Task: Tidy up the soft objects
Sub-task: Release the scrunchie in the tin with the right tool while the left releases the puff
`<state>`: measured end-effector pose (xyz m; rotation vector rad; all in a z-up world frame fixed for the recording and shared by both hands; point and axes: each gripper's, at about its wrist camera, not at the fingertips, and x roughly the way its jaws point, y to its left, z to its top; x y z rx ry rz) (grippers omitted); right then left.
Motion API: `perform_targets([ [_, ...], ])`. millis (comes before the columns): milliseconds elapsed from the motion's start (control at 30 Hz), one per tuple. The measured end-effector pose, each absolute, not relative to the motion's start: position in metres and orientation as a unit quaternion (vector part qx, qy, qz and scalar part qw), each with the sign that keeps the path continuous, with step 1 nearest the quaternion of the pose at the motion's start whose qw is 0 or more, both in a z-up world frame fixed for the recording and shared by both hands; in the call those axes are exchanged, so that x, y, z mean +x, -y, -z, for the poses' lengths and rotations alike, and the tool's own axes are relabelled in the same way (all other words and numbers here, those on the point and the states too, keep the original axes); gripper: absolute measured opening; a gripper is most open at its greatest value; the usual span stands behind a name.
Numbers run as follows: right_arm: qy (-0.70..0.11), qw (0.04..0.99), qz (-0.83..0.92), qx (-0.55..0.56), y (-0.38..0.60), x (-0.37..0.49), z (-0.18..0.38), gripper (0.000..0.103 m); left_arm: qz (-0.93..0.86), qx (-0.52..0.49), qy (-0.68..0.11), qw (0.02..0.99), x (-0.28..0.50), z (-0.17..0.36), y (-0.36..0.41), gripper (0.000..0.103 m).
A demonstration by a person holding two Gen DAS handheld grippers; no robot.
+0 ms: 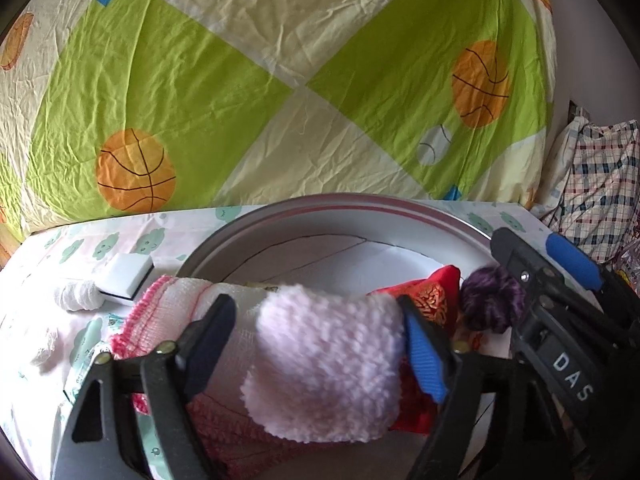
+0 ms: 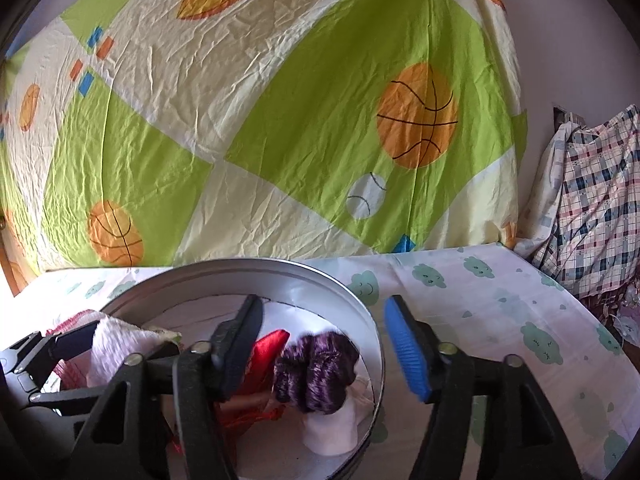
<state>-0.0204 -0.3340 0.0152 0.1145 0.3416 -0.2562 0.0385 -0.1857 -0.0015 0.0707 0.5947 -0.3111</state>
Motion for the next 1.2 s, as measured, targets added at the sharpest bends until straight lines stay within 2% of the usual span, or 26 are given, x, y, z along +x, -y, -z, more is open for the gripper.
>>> perform_targets([
  [167,-0.13,0.979,0.134,0.078,0.339,-0.033,-0.022,0.078,0.144,0.033,-0.252,0.956,0.027,-0.008,0.182,0.103],
  [733,-0.086,0.977,0.173,0.09,0.344,-0.045,-0.023,0.079,0.109,0.026,-0.208,0.972,0.018,-0.014,0.162,0.103],
  [967,-0.045,0.975,0.197,0.091,0.341,-0.058,-0.025,0.079,0.074,0.014,-0.145,0.987,0.004,-0.022,0.14,0.103],
  [1200,-0.043,0.972,0.205,0.108,0.336,-0.065,-0.024,0.079,0.051,0.03,-0.146,0.988,0.004,-0.013,0.128,0.103],
])
